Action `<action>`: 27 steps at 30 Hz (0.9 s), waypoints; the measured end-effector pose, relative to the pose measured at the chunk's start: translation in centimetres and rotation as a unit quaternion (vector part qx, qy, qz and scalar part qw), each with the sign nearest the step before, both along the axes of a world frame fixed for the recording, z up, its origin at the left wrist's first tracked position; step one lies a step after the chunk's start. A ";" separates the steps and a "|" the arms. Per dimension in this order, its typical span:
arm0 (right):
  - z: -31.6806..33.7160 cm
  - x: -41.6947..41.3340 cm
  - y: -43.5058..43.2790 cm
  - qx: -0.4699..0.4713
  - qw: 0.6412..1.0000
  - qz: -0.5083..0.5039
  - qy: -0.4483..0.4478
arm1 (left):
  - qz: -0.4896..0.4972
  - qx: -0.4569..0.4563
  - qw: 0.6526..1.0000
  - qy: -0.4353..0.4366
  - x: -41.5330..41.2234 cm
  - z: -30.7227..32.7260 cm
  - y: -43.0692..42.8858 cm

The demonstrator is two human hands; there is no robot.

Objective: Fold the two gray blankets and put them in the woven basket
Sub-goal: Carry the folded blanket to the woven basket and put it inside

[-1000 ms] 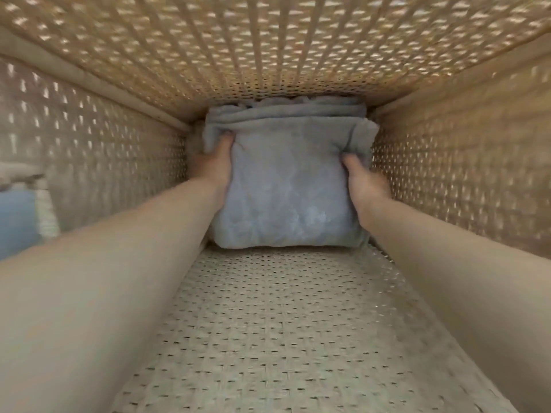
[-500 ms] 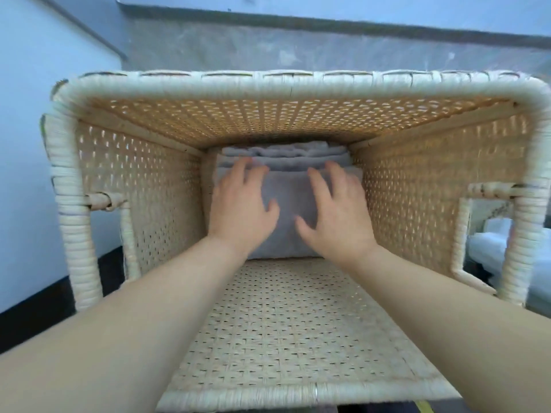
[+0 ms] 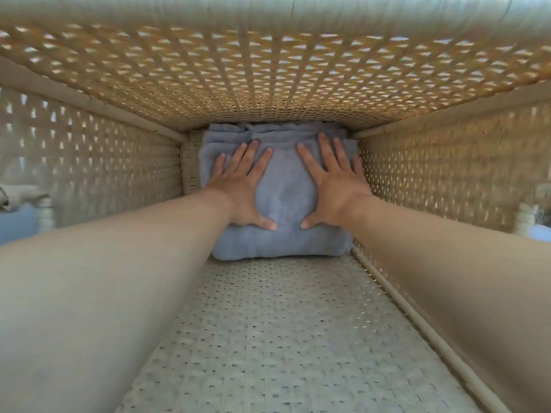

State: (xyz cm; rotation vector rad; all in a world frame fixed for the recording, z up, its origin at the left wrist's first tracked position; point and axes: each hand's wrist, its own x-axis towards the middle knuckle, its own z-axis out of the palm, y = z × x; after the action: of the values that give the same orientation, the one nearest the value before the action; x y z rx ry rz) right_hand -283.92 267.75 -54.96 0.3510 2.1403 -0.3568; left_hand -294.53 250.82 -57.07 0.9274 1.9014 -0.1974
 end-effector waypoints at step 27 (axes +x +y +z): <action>32.3 2.2 -3.4 -0.022 0.970 -0.235 -0.050 | 0.205 0.065 0.976 0.041 0.7 34.2 0.3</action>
State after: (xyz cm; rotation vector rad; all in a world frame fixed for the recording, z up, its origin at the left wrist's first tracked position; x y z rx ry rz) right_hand -281.77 264.35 -22.63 0.8375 1.9313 -0.6393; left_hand -293.88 251.12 -22.87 0.5986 2.1554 0.1386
